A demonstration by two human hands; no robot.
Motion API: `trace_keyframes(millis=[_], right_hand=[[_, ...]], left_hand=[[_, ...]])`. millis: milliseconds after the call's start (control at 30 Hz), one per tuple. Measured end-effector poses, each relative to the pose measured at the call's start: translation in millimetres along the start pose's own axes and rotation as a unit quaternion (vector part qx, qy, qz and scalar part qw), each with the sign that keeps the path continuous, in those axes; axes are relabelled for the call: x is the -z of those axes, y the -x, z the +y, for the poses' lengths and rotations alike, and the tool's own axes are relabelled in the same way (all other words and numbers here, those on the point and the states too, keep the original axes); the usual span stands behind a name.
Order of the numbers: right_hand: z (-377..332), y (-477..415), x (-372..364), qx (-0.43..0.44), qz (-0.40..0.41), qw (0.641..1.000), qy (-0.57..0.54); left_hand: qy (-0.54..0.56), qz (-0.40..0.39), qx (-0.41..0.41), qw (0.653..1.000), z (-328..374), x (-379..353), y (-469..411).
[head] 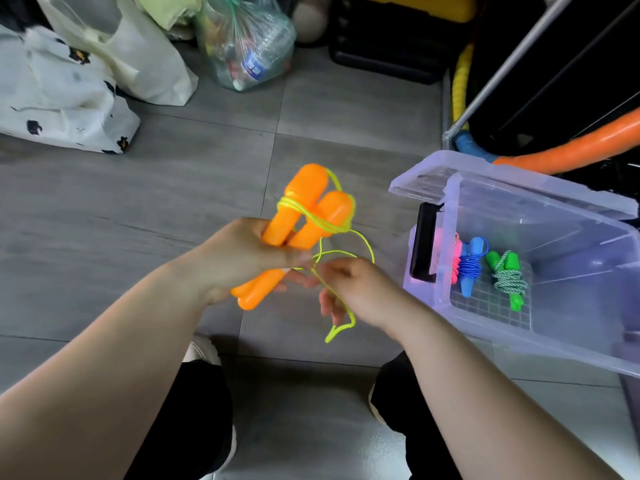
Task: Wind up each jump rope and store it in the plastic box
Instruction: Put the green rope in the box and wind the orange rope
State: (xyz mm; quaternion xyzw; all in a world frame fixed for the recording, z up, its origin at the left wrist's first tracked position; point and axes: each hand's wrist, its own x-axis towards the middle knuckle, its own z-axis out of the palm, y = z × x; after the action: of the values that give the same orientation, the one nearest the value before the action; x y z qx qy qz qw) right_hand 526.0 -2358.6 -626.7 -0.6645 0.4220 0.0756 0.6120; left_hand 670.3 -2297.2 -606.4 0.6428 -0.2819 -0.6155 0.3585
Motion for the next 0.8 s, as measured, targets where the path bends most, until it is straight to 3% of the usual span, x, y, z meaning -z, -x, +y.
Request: trace_keyframes(millis=[133, 233, 400, 533, 667, 800], right_hand=[[0, 4, -6, 0.022, 0.018, 0.979, 0.203], [-5, 11, -2, 0.056, 0.023, 0.954, 0.293], [-14, 17, 3, 0.115, 0.052, 0.914, 0.386], [-21, 26, 14, 0.101, 0.052, 0.928, 0.354], [-25, 31, 21, 0.103, -0.004, 0.956, 0.276], [-32, 34, 40, 0.118, -0.066, 0.991, 0.020]], left_hand=[[-0.134, 0.060, 0.031, 0.989, -10, 10, -6], [-0.246, 0.073, 0.051, 0.965, -14, 12, -9], [-0.369, 0.005, 0.099, 0.924, -23, 9, -15], [-0.411, -0.136, 0.139, 0.891, -24, -3, -10], [-0.462, -0.286, 0.197, 0.816, -20, -23, 1], [-0.391, -0.290, 0.114, 0.866, -6, -22, 7]])
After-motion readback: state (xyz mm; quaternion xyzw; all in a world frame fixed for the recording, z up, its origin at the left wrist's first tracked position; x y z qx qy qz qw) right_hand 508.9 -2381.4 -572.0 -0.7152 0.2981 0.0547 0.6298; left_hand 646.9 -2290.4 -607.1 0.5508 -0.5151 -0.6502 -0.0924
